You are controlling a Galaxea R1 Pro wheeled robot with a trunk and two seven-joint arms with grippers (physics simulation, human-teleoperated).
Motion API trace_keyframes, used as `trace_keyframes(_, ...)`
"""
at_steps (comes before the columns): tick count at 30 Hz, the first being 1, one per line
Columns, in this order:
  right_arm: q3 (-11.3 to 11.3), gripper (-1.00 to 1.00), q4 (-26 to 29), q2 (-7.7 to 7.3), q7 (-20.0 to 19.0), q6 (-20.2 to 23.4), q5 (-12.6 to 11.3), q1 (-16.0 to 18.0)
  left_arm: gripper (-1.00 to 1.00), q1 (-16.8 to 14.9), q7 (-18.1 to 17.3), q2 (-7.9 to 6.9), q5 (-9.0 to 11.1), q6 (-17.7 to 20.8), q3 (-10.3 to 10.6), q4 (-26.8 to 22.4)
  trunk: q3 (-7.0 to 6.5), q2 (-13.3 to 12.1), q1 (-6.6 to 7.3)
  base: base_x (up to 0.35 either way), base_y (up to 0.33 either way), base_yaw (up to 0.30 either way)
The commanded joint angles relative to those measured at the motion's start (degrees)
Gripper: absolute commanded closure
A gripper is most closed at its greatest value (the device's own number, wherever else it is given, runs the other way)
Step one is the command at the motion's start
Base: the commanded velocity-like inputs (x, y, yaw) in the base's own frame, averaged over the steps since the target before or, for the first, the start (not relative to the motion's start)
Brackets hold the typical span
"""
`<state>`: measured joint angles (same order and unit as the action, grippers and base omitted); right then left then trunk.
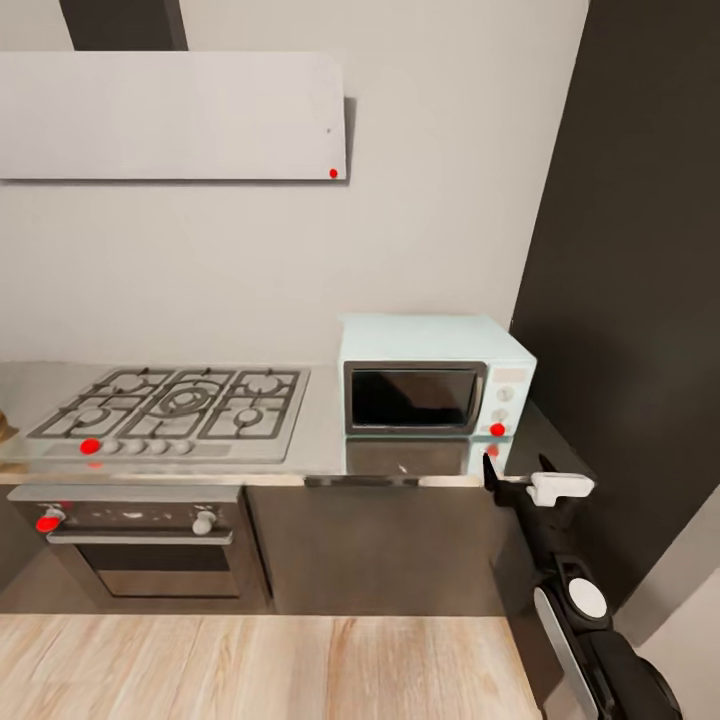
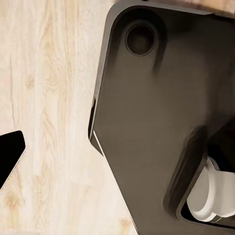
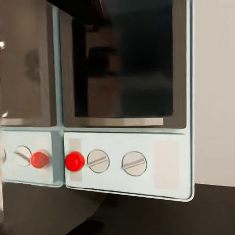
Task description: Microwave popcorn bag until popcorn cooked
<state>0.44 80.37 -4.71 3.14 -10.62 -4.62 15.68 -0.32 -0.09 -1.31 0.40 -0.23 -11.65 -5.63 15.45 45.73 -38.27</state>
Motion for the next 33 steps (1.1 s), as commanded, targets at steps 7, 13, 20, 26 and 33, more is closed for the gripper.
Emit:
trace_keyframes(7,0.09,-1.0,0.01,-0.03,0.11,-0.19,-0.5,0.04,-1.0,-0.03,-0.03,0.0,0.04,0.0,-0.15,0.01,0.07,0.05,-0.04,0.275,0.097,0.0)
trace_keyframes(13,0.06,-1.0,-0.02,-0.03,0.11,-0.19,-0.48,0.03,-1.0,-0.03,0.0,0.0,0.04,0.03,-0.17,0.01,0.07,0.05,-0.04,0.103,-0.03,0.0)
trace_keyframes(20,0.0,-1.0,-0.01,-0.03,0.11,-0.19,-0.52,0.01,-1.0,-0.03,-0.01,0.01,0.04,0.11,-0.12,0.01,0.07,0.05,-0.04,0.103,-0.077,0.0)
trace_keyframes(26,0.0,-1.0,-0.02,-0.05,0.11,-0.19,-0.49,0.03,-1.0,-0.03,-0.01,0.02,0.04,0.23,-0.09,0.01,0.07,0.05,-0.04,0.048,-0.04,0.0)
trace_keyframes(33,0.0,-1.0,-0.51,-0.03,0.11,-0.17,-0.56,0.05,-1.0,-0.03,0.0,0.0,0.04,0.07,-0.13,0.01,0.07,0.05,-0.04,0.154,-0.019,0.0)
